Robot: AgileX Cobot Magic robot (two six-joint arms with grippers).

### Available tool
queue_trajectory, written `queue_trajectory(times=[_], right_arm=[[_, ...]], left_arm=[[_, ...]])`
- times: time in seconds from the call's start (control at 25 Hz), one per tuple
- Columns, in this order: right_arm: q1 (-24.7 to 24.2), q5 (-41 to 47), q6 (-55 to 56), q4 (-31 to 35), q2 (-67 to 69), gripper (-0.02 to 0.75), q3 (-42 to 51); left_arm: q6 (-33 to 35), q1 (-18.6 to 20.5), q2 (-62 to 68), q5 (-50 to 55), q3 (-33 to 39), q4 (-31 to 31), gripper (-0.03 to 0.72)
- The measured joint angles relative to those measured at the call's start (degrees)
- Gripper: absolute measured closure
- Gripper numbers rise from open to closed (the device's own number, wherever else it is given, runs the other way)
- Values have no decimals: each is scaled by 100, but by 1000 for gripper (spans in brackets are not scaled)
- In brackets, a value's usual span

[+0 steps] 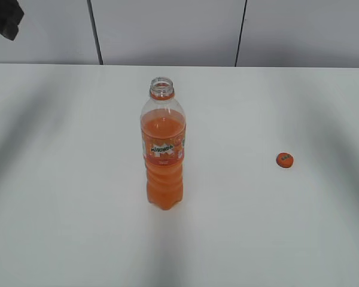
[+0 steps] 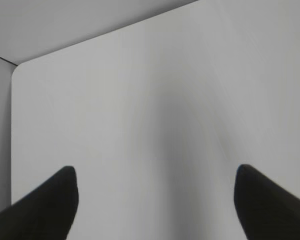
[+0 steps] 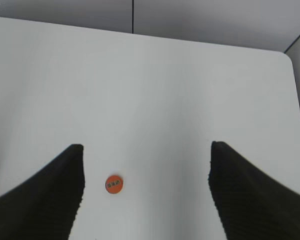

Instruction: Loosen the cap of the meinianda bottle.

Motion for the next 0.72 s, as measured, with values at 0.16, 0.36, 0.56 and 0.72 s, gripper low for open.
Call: queue_trajectory(times=[0.16,0.36,0.56,0.72], right_arm=[[0,826,0,-5,590,155,-822],[0,1713,-35,6,1291,155,-1778],[0,2033,-199,153,1704,155,-2121],[0,2059,-376,575,1769,155,-2121]], left_arm=[[302,0,-2,996,-543,-472,121],[365,0,-2,1936,-868,-612,125],[405,6,-99,2071,-887,-973,139],[405,11,-264,2096,-892,-1116,151]])
